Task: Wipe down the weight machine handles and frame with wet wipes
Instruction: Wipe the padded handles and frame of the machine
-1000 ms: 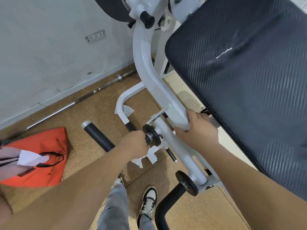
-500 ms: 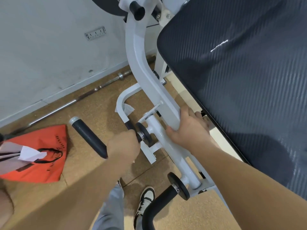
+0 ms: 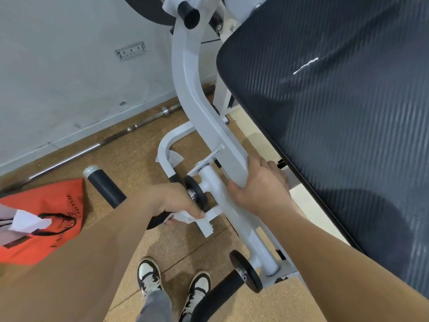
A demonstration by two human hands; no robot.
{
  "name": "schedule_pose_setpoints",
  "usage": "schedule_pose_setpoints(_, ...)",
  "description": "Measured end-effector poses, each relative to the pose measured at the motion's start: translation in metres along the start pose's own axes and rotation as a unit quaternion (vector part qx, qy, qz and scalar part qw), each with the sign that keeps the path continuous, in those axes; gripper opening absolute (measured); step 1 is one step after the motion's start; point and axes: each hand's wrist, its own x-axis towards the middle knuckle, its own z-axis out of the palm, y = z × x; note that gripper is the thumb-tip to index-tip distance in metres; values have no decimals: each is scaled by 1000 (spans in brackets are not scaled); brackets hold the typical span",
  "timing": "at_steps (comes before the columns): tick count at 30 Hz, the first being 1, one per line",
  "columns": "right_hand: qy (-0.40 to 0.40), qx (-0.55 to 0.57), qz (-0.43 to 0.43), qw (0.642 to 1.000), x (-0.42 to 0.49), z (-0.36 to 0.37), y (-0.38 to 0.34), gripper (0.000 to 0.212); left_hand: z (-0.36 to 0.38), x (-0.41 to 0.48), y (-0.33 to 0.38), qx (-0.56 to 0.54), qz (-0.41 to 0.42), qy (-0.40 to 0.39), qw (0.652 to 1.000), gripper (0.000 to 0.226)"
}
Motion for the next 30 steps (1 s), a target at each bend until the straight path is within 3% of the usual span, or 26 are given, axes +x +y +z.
schedule_pose_setpoints(2, -6, -5, -2, 1000, 0, -2, 0, 77, 23, -15, 1, 133, 4, 191, 973, 28)
schedule_pose_setpoints(3, -6, -6, -2, 1000, -1, -3, -1, 78, 42, -25, -1, 203, 0, 315, 927, 18)
schedule_pose_setpoints(4, -2, -3, -1, 1000, -1, -3, -2, 78, 65, -32, -5, 265, 7, 420, 868, 18)
schedule_pose_setpoints(5, 3, -3, 1, 1000, -1, -3, -2, 78, 84, -37, -7, 297, 8, 471, 830, 31)
schedule_pose_setpoints(6, 6, -4, 4, 1000, -1, -3, -2, 78, 97, -39, -10, 303, 12, 493, 815, 46)
schedule_pose_setpoints(8, 5, -10, 7, 1000, 1, 0, -1, 75, 106, -34, -15, 291, 11, 507, 811, 63)
schedule_pose_setpoints(10, 1, -18, 10, 1000, 1, 1, 0, 75, 98, -39, -7, 293, -5, 477, 829, 61)
schedule_pose_setpoints(12, -1, -16, 13, 1000, 2, 2, -1, 74, 83, -43, 7, 285, -9, 417, 863, 50)
schedule_pose_setpoints(15, -7, -9, 18, 1000, 1, 0, -1, 68, 42, -32, 15, 182, 12, 289, 940, 27)
schedule_pose_setpoints(17, -6, -5, 19, 1000, -1, -1, -3, 66, 25, -30, 15, 107, 4, 211, 972, 23)
schedule_pose_setpoints(19, -3, -3, 23, 1000, -2, -2, -4, 64, 37, -34, 10, 125, 10, 254, 959, 29)
schedule_pose_setpoints(22, 4, 0, 26, 1000, -3, -3, -5, 66, 93, -55, -8, 253, 29, 424, 869, 64)
schedule_pose_setpoints(25, 10, -3, 22, 1000, -4, -1, -5, 67, 118, -76, -13, 293, 17, 442, 848, 94)
schedule_pose_setpoints(28, 14, -2, 19, 1000, -3, -1, -3, 71, 107, -76, -8, 313, 16, 422, 851, 83)
schedule_pose_setpoints(29, 14, -2, 17, 1000, -3, 0, -3, 71, 92, -69, -8, 304, 43, 416, 856, 69)
schedule_pose_setpoints(30, 15, -1, 14, 1000, -3, 0, -2, 70, 71, -61, -6, 265, 69, 383, 882, 50)
